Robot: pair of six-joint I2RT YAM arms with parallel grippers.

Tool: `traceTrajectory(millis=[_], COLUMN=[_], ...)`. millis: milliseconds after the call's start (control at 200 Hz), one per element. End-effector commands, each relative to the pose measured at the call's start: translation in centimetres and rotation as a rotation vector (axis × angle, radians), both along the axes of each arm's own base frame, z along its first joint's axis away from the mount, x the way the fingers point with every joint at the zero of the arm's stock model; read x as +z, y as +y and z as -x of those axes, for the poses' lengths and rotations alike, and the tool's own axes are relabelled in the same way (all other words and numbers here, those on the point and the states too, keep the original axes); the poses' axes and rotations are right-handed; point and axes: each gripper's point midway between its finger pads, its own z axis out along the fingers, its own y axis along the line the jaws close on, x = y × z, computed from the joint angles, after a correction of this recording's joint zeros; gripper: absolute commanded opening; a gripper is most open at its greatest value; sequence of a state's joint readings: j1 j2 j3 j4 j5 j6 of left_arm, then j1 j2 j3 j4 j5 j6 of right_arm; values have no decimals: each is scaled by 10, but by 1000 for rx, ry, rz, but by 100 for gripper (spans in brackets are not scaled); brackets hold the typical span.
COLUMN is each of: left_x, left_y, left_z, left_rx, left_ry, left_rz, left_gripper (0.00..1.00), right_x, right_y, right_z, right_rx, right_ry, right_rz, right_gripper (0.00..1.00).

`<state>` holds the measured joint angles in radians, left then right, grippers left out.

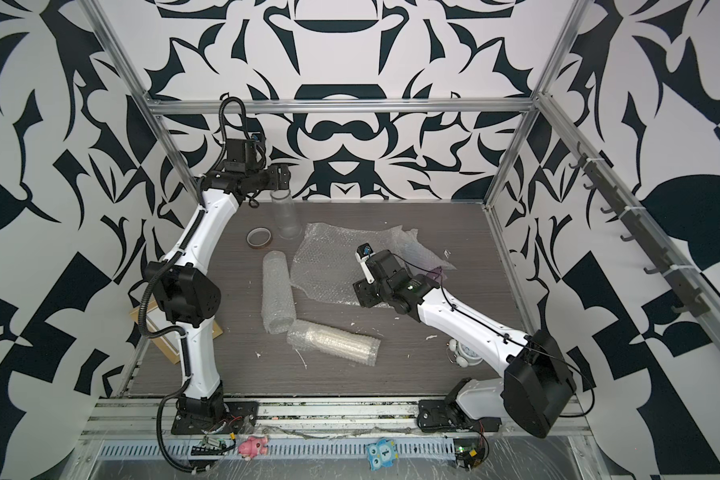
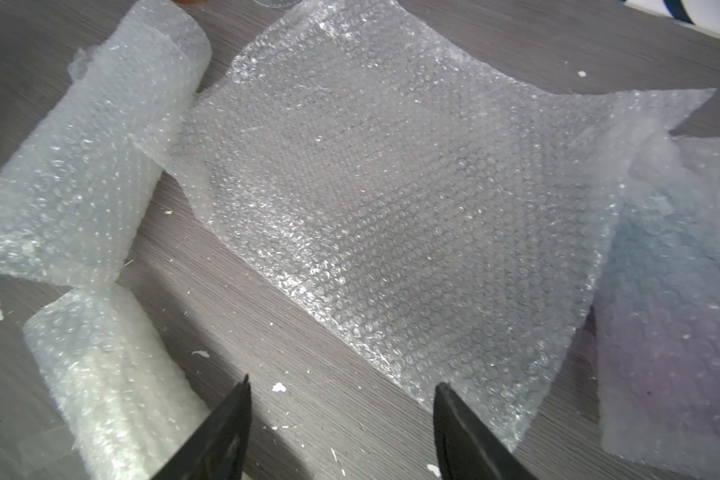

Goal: Unwrap the vase from the bubble wrap
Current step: Pick up the bubble wrap from the center of the board.

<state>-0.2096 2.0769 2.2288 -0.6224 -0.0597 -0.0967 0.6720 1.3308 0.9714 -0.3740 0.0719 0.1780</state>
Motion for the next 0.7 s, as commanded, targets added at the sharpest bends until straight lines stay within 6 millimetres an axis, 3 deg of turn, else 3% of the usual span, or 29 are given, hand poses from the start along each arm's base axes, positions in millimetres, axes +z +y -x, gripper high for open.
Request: traceTrajectory(millis=[0, 210, 490, 695], left_x=[19, 36, 53, 39], left_y=[-4, -19, -48, -76], left_z=[25, 62, 119, 164], left_rx=[-26, -86, -178, -270], left_ry=[8, 10, 1, 26], left_rz=[29, 41, 33, 17], left_gripper=[99, 99, 99, 99], right_x=[12, 26, 39, 45], right_y=[-29, -67, -96, -112], right_z=[-14, -39, -70, -90], right_rx=[-114, -233, -310, -341], right_ry=[-23, -17, -28, -33], right_rz=[9, -73, -77, -104], right_gripper=[71, 69, 68, 68])
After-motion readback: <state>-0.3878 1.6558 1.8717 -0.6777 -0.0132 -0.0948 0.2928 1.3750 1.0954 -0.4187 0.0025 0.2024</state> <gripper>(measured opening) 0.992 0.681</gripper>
